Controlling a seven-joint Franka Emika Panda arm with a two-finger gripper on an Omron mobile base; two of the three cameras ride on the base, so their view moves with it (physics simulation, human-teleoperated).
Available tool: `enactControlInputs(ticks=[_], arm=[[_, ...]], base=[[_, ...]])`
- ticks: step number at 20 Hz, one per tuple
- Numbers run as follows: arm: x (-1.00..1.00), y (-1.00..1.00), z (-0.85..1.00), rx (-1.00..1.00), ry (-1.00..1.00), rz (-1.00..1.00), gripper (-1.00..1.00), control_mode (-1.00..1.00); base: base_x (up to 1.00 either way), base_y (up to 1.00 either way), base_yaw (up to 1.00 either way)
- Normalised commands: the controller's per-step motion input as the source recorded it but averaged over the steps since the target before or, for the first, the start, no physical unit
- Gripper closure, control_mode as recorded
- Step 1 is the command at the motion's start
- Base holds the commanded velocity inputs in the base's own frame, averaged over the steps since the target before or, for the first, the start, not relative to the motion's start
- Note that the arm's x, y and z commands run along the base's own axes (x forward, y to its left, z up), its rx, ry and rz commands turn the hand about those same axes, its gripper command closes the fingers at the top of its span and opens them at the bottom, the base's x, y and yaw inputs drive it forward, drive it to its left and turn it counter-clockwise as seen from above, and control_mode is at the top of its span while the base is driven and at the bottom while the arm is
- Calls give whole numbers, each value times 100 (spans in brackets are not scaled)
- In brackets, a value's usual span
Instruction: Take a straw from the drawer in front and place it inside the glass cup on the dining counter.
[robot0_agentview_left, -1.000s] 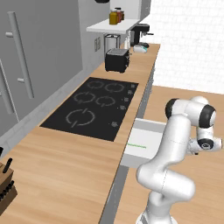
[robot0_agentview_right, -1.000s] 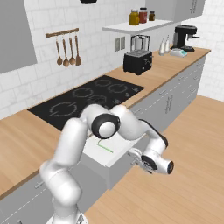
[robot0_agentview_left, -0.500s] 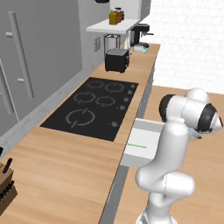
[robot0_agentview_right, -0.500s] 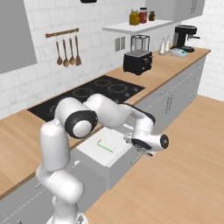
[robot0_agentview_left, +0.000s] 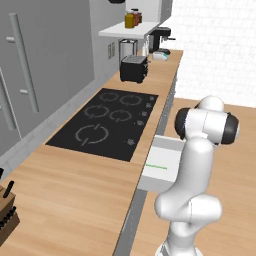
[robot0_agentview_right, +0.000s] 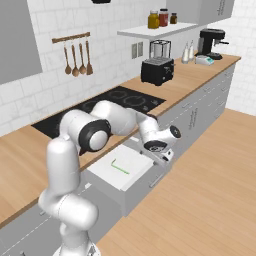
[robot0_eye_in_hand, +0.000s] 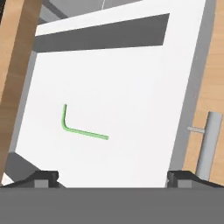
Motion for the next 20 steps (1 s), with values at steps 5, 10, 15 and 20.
enactControlInputs(ticks=[5,10,15,20], arm=[[31,3,-26,-6,3,0,-100,-100],[28,19,-17,-3,0,7,-100,-100],[31,38,-2,-1,9,8,-100,-100],[13,20,-2,-2,18,4,-100,-100]], base=[[0,0,0],[0,0,0],[0,0,0],[0,0,0]])
